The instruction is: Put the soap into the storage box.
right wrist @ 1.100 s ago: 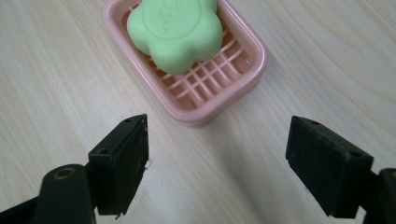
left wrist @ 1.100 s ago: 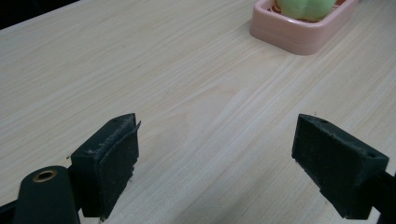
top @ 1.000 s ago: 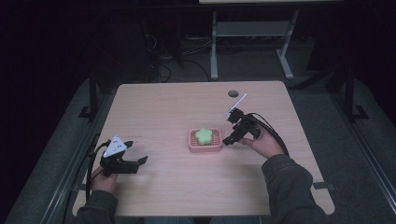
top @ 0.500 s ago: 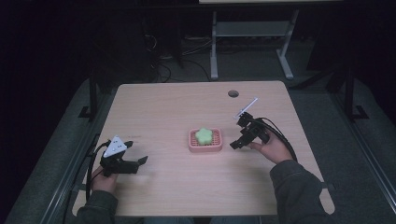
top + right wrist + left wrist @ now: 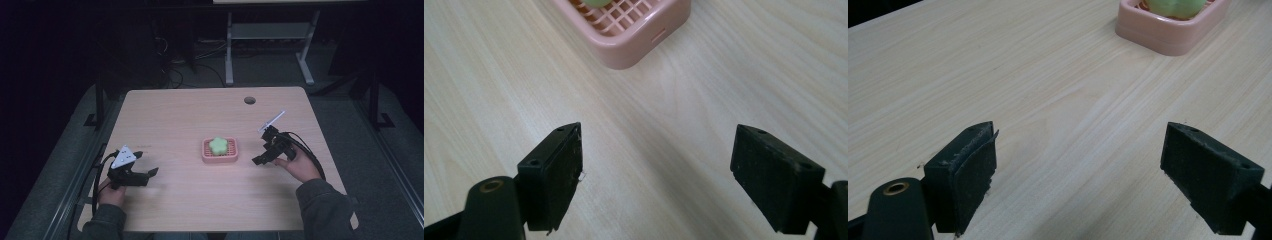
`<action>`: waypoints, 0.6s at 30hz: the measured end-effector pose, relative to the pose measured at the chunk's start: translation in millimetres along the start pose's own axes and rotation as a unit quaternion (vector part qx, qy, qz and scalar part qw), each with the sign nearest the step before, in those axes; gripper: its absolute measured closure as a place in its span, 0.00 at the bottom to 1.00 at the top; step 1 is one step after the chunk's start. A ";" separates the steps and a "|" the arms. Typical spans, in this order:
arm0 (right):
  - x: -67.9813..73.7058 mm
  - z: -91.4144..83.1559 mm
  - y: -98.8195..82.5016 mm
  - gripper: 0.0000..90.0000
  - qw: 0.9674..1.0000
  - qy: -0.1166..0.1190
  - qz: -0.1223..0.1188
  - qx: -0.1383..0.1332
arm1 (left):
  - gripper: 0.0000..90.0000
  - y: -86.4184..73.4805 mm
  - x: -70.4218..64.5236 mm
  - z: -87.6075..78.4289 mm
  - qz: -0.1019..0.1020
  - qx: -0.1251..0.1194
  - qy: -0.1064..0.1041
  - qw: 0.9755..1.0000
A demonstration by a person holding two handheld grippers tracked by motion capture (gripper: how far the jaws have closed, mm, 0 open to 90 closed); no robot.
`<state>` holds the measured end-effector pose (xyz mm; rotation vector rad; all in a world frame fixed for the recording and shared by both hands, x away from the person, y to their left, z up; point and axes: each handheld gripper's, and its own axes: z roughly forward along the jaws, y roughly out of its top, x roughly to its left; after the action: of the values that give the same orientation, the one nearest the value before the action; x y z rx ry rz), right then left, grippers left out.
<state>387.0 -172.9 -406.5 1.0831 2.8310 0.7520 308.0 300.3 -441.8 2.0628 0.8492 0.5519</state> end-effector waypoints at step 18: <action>1.2 -5.4 -29.7 0.24 1.000 -0.005 0.009 -0.008 | 0.16 0.0 -0.1 0.0 0.003 0.004 0.000 1.000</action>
<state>366.6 -193.6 -414.7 1.1072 2.8063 0.7660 307.8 300.3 -441.8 2.0729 0.8471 0.5535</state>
